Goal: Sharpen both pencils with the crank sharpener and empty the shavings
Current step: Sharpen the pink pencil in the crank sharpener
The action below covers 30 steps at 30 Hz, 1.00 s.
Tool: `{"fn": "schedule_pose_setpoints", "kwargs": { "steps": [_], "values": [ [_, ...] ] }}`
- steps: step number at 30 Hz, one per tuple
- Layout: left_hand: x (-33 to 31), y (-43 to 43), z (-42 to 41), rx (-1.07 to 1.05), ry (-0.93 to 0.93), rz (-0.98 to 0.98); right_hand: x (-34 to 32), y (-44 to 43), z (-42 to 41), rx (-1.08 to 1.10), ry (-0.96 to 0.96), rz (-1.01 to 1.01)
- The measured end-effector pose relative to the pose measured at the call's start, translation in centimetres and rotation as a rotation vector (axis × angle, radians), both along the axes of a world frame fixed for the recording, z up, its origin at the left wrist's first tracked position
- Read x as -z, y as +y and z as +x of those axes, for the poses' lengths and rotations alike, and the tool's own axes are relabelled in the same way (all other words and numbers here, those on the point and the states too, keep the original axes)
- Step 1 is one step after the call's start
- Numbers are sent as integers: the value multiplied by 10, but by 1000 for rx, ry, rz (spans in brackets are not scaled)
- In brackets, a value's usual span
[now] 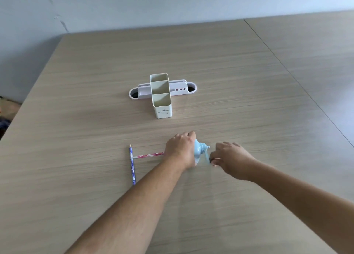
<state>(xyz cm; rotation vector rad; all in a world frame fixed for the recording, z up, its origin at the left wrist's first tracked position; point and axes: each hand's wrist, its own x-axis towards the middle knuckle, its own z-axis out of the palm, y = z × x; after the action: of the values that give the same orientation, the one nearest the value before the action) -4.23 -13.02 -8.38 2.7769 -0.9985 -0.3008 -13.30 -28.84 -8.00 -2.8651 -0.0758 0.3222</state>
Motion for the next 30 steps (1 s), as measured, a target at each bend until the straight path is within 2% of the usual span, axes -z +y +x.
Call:
{"fn": "schedule_pose_setpoints", "kwargs": {
  "steps": [3,6,8,12,15,17,19,22,24,27,30],
  "values": [
    [-1,-2,-2,78,-58,-5,-26,-21,39,-23,-108,-56],
    [-1,-2,-4,48,-43,-5,-10,-11,67,89,-18,-139],
    [0,-3,-5,2,-22,-21,15,2,52,99,61,-165],
    [1,-4,-5,-17,-20,-15,9,-1,-4,17,90,-7],
    [1,-2,-5,19,-42,-22,-23,-17,22,-32,-32,26],
    [0,-2,-5,34,-35,3,-26,-18,50,41,-54,10],
    [0,-2,-6,22,-23,16,-12,-10,65,131,19,-55],
    [-2,-4,-5,-3,-13,-6,18,5,45,136,164,-139],
    [-2,-3,-6,-4,-8,-3,18,6,18,69,235,-79],
    [0,-3,-5,1,-11,0,-22,-9,11,-38,393,194],
    [-2,-2,-5,26,-29,9,-44,-24,43,21,252,294]
  ]
}}
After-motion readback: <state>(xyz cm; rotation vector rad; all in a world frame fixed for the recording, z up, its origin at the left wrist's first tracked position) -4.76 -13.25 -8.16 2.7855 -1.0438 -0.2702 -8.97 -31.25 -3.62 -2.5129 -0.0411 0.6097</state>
